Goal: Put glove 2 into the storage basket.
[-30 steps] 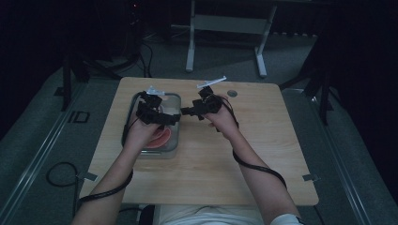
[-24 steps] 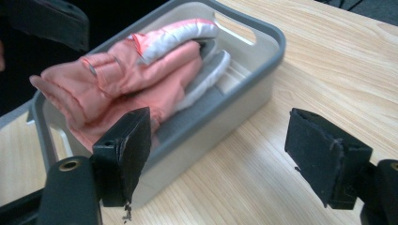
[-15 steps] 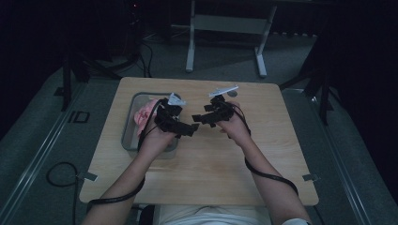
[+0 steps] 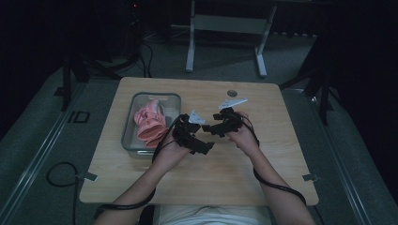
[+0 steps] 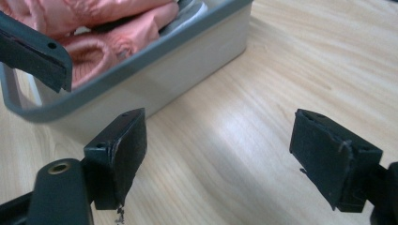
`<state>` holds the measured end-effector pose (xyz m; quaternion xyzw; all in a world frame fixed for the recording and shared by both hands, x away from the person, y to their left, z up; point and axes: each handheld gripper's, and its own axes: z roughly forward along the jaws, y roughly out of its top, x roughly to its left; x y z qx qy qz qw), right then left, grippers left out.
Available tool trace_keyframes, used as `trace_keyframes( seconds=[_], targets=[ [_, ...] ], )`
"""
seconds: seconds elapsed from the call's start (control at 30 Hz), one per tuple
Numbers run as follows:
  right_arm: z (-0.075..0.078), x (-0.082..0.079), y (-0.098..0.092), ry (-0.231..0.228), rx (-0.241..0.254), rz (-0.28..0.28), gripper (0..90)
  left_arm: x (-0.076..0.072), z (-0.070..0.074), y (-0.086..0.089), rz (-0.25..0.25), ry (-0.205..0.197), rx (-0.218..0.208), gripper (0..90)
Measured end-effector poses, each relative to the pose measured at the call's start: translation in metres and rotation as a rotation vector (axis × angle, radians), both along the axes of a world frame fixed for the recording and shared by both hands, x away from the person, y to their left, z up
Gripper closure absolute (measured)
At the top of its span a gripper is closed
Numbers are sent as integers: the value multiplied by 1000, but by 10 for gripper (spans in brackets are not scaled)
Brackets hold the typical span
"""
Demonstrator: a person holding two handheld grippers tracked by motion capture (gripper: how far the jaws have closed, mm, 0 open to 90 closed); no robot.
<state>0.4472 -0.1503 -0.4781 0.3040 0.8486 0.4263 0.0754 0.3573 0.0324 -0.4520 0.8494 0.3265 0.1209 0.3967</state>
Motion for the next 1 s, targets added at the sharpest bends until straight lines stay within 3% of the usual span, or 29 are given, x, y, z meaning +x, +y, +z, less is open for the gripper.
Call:
trace_keyframes(
  seconds=[0.17, 0.27, 0.4, 0.53, 0.6, 0.77, 1.0],
  targets=[
    [-14, -6, -9, -4, -16, -2, 189, -7, -14, -13, -61, -7, -17, 3],
    [-22, -8, -16, -2, 1, -11, 188, -11, -23, -20, -95, -18, 15, 2],
    [-32, -11, -22, -4, -15, -12, 175, -15, -33, -27, -118, -15, 25, 2],
    [-41, -15, -29, -11, -24, -19, 171, -19, -41, -30, -128, -1, 5, 2],
    [-46, -19, -33, -1, -15, -19, 171, -22, -47, -32, -159, 4, -2, 2],
    [-57, -28, -42, -11, -56, -30, 168, -28, -63, -38, -204, 9, 30, 2],
    [-63, -33, -51, -32, -74, -43, 140, -33, -77, -44, -220, -3, 71, 2]
  ],
)
